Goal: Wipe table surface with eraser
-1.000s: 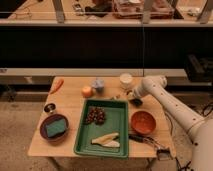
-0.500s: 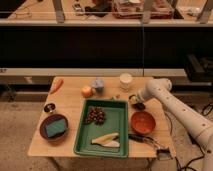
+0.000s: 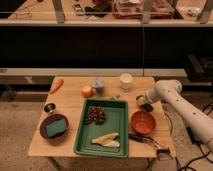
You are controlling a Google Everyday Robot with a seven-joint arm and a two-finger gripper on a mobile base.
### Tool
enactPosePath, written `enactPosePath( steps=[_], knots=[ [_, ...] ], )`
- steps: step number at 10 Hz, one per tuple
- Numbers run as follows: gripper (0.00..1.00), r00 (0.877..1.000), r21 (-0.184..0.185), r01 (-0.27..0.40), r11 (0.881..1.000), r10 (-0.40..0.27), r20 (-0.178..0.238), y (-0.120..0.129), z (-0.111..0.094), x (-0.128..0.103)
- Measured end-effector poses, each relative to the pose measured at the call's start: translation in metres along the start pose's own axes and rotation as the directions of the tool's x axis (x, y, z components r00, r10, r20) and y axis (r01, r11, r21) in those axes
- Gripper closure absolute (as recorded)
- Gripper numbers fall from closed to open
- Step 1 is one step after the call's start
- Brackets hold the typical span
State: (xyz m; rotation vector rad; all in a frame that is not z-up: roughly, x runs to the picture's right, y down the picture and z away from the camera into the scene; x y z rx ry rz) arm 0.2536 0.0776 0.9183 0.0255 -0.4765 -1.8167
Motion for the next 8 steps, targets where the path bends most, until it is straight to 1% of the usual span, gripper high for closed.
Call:
enactPosePath(
  steps=[2,3,5,6,8],
  knots=[
    [1.00,1.000,-0.035,-0.028,0.999,0.028,-0.007,0.017,-0.004,0.002],
    [1.00,0.999,-0.062,-0.053,0.997,0.052,-0.014,0.033,-0.007,0.005],
    [1.00,0.996,-0.094,-0.081,0.992,0.079,-0.031,0.055,-0.010,0.012],
    [1.00,0.996,-0.103,-0.087,0.991,0.084,-0.042,0.061,-0.011,0.023],
    [1.00,0.996,-0.104,-0.081,0.991,0.076,-0.053,0.059,-0.006,0.042]
  ],
)
